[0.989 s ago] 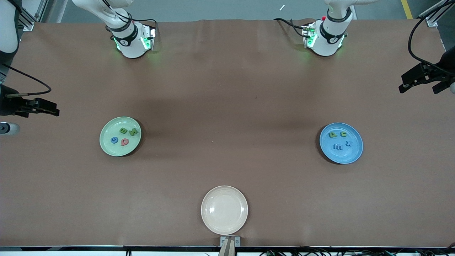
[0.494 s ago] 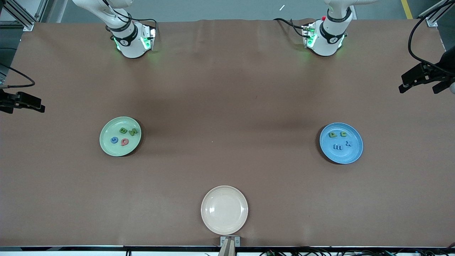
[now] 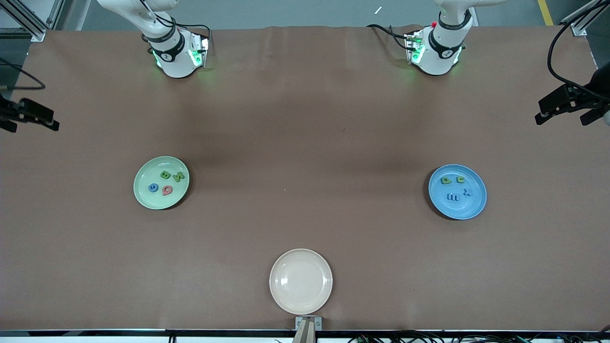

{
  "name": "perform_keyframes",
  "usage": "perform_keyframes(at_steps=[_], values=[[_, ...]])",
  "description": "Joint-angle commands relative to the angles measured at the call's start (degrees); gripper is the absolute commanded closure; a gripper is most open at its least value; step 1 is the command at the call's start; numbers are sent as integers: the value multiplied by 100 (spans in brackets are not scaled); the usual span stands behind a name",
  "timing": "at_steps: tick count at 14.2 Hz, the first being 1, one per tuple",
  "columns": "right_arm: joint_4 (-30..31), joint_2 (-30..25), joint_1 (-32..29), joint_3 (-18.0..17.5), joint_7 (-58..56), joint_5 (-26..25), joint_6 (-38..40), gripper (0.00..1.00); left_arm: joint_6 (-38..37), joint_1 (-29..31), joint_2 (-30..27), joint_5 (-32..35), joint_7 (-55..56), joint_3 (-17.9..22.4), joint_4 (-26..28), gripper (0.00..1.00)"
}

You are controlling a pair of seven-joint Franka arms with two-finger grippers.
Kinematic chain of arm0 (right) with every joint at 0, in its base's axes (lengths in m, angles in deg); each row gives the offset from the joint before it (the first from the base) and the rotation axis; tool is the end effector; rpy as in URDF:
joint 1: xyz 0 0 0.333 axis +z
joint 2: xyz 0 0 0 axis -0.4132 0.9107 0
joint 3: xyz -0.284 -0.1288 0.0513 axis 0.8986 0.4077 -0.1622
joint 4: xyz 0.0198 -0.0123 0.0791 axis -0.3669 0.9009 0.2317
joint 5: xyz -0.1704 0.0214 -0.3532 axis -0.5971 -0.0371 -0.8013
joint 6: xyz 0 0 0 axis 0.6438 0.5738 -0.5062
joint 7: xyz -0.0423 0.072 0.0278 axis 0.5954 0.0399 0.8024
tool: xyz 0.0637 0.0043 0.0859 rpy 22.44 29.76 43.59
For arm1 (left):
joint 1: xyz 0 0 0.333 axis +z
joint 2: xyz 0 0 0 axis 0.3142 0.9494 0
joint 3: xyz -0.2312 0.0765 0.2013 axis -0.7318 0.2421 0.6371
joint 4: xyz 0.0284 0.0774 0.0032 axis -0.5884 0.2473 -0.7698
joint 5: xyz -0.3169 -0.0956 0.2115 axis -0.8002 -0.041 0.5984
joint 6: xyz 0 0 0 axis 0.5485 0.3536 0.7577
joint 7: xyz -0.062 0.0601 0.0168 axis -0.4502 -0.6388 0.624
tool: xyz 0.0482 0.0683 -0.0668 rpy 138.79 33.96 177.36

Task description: Sort upper and lower case letters into plates

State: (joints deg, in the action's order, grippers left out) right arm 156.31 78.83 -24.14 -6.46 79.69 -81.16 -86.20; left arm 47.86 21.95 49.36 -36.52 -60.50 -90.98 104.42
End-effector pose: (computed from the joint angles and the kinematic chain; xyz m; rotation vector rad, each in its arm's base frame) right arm 0.5337 -0.0665 0.6263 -3.1388 -0.0464 0.0836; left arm 0.5464 -0.0051 0.6525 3.1170 -0.0265 0.0534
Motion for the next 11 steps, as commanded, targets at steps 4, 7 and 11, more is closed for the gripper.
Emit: perform_keyframes(at_steps=[4, 7, 11], values=[[376, -537, -44, -71, -58, 48, 149, 0, -70, -4, 1, -46, -8, -2, -95, 0], [367, -519, -18, -79, -50, 48, 140, 0, -70, -4, -8, -46, -8, -20, -95, 0], [376, -511, 35, -88, -49, 65, 140, 0, -70, -4, -16, -46, 9, -11, -95, 0]])
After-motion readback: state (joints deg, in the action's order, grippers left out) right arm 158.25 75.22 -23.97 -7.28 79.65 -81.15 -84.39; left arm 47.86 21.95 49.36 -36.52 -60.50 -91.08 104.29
